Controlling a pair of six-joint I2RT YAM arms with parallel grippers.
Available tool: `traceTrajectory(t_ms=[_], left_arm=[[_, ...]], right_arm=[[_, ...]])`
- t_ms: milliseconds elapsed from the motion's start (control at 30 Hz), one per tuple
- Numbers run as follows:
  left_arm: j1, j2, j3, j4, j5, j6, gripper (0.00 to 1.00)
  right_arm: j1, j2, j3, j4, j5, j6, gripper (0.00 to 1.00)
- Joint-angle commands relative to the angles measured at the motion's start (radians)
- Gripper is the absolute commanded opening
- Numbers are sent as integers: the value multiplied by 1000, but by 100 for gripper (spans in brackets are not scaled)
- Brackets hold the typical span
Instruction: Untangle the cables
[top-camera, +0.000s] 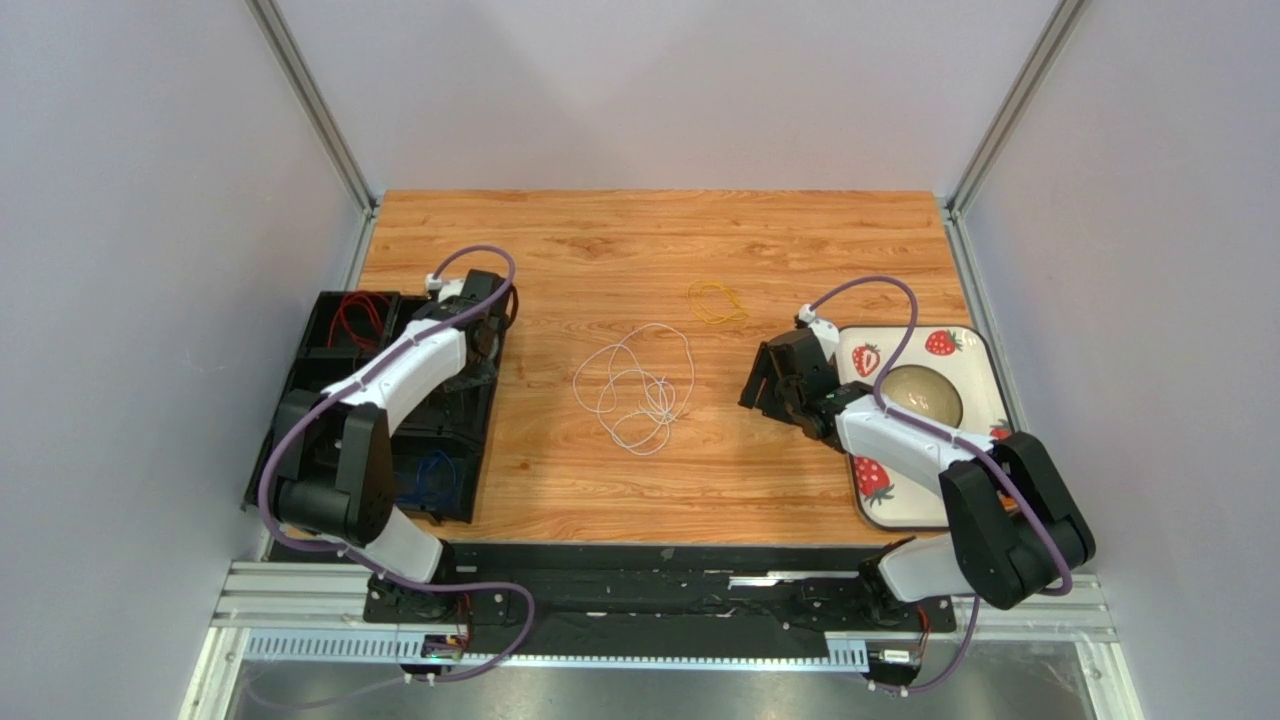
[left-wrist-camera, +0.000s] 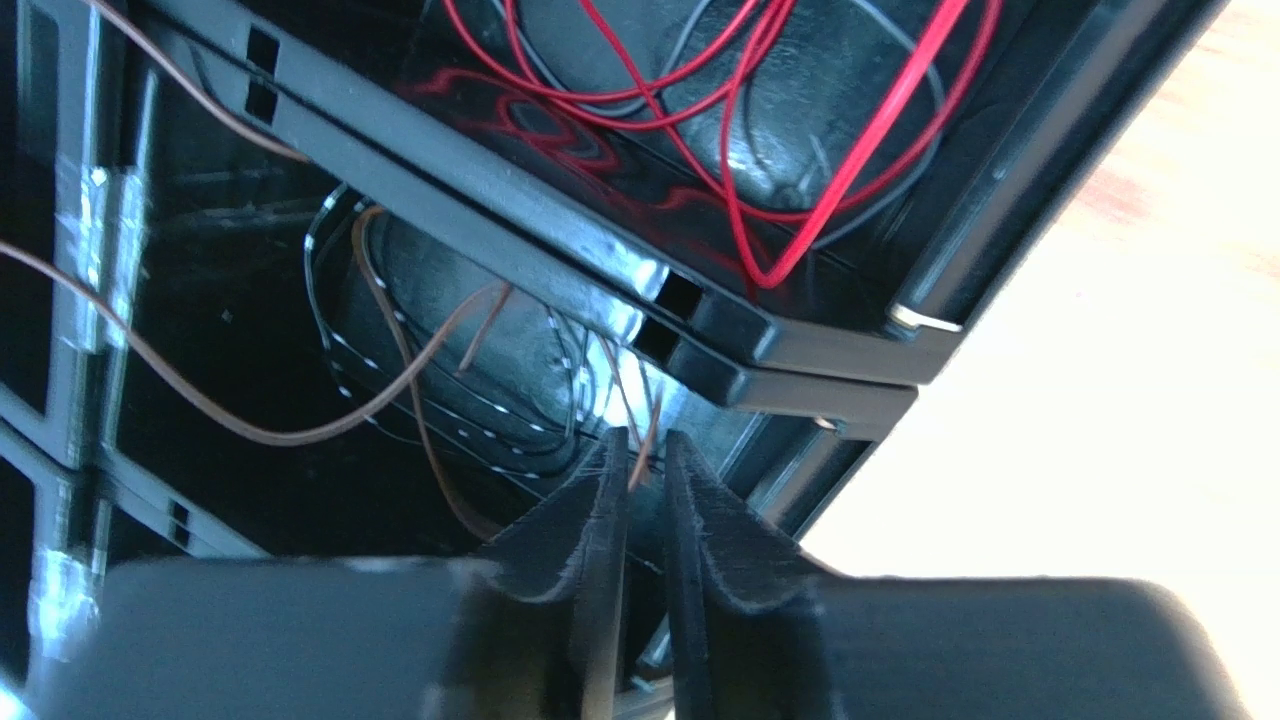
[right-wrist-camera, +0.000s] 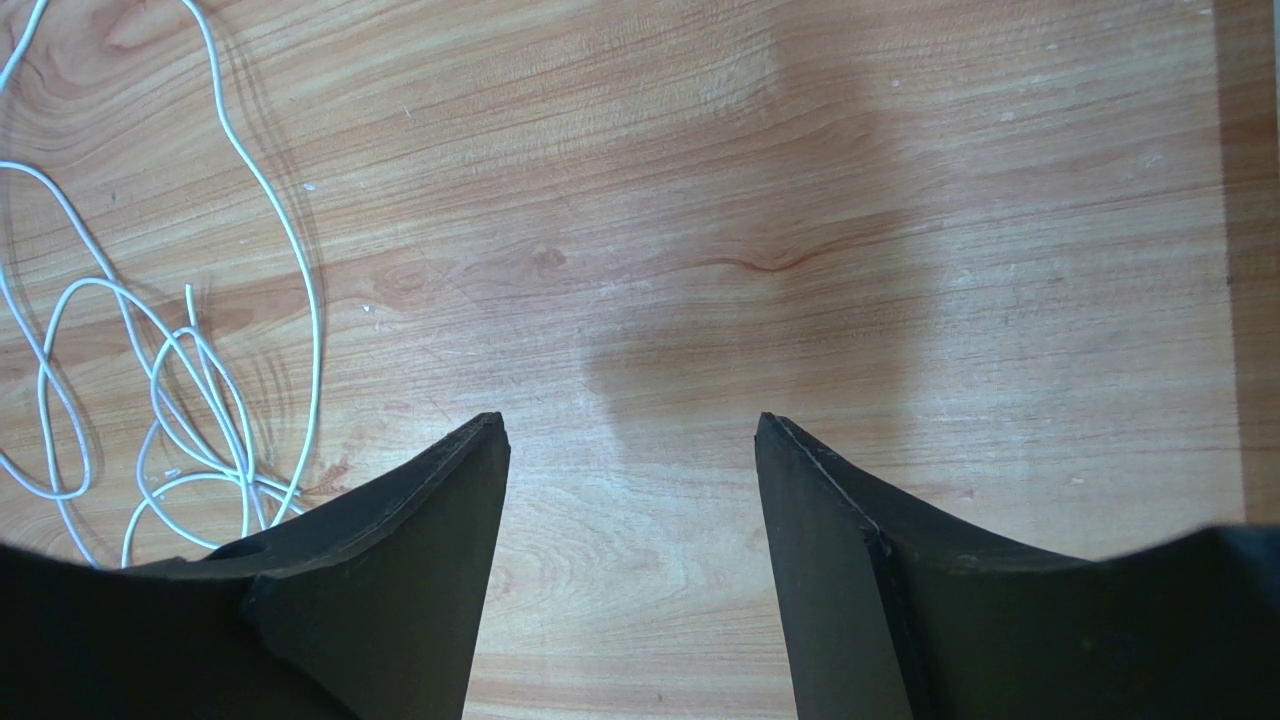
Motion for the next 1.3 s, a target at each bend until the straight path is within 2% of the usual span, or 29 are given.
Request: traceTrajectory(t_ms=[0,167,333,467,500,567,600,700,833,967,1267], left_arm=[[4,-128,14,9,25,-3,41],[-4,-205,46,-41,46,3,44],[-123,-242,84,-58,17,14,46],[-211,-214,66,30,107,49,51],[-243,-208,57,59,128,59,57],[-272,-180,37,136,207,81,60],[-303,-173,32,161,230,85,65],[-363,-127,23,236,322,76,69],[-453,-47,26,294,372,63,70],[-542,47,38,328,421,74,65],[-604,160,101,321,453,80,62]], right_arm=[[-3,1,29,19,4,-11,65],[-3,1,29,20,4,-11,65],[-3,-2,28,20,5,-10,65],[-3,-5,25,22,5,-11,65],[-3,-6,25,22,5,-11,65],[-3,-5,26,22,5,-11,65],[-3,-4,26,22,4,-11,65],[-3,-1,29,20,5,-11,65],[-5,4,32,17,5,-11,65],[-5,4,34,15,5,-11,65],[-3,11,39,11,1,-13,65]])
